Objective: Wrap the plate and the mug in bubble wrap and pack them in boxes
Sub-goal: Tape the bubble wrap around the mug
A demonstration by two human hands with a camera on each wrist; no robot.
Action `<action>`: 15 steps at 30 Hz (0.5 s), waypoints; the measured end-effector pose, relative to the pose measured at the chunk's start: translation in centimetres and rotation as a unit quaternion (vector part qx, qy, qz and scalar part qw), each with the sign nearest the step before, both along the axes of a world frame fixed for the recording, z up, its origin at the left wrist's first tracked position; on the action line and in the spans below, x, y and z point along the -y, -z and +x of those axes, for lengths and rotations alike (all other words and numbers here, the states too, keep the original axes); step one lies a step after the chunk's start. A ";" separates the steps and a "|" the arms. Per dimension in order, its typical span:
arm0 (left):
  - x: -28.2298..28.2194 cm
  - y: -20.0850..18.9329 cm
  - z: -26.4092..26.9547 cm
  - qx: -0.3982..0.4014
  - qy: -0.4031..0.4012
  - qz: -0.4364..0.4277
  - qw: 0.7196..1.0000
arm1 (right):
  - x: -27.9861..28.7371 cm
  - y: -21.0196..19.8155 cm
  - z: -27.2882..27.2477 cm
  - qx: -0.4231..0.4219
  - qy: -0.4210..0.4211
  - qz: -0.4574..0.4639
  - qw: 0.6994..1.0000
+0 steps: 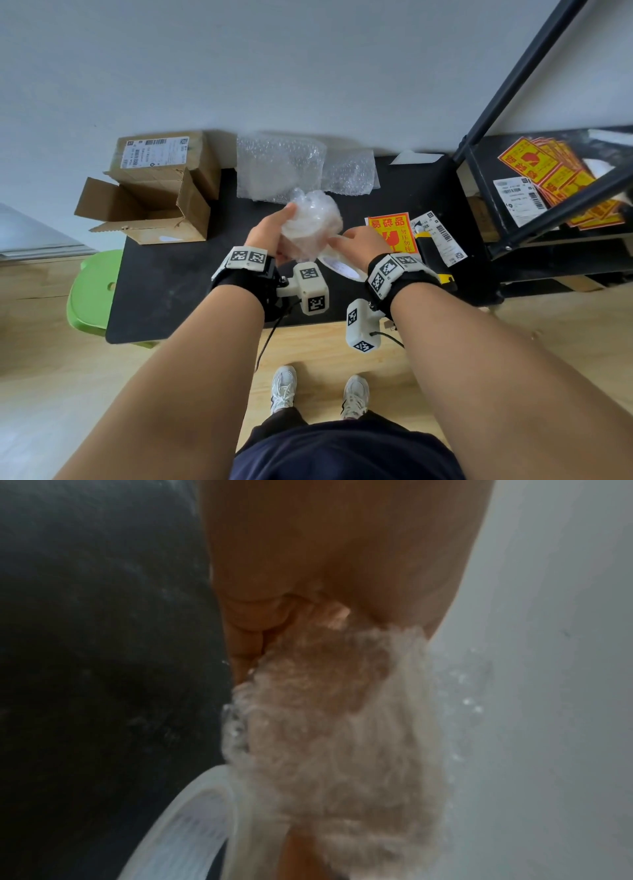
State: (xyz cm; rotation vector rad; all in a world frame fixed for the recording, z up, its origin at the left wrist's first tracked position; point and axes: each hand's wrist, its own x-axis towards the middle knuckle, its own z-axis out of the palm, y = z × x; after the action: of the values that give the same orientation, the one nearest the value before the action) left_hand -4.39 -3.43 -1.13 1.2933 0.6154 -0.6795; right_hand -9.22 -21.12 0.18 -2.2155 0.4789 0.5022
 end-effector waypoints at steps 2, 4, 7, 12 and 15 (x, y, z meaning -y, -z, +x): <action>0.6 -1.1 -0.5 0.015 0.010 -0.003 1.000 | 0.1 0.2 0.3 0.014 0.003 0.001 1.000; 0.5 -1.0 -0.6 0.015 0.015 -0.017 1.000 | 0.3 0.0 0.7 0.028 -0.003 -0.013 1.000; -0.1 -0.4 -0.7 0.025 0.029 -0.008 0.999 | 0.6 -0.1 1.5 0.033 -0.022 -0.037 0.999; -0.7 1.1 -0.5 0.034 0.046 0.023 0.998 | 0.8 0.9 2.2 0.035 -0.044 -0.083 0.995; -0.5 2.1 0.1 0.019 0.028 0.053 0.998 | 0.8 1.3 2.6 0.036 -0.060 -0.095 0.993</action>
State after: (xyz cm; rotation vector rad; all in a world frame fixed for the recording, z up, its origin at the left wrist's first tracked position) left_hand -4.28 -2.97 -3.23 1.4239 0.5936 -0.6740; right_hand -6.66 -21.91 -1.17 -2.4465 0.3699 0.4529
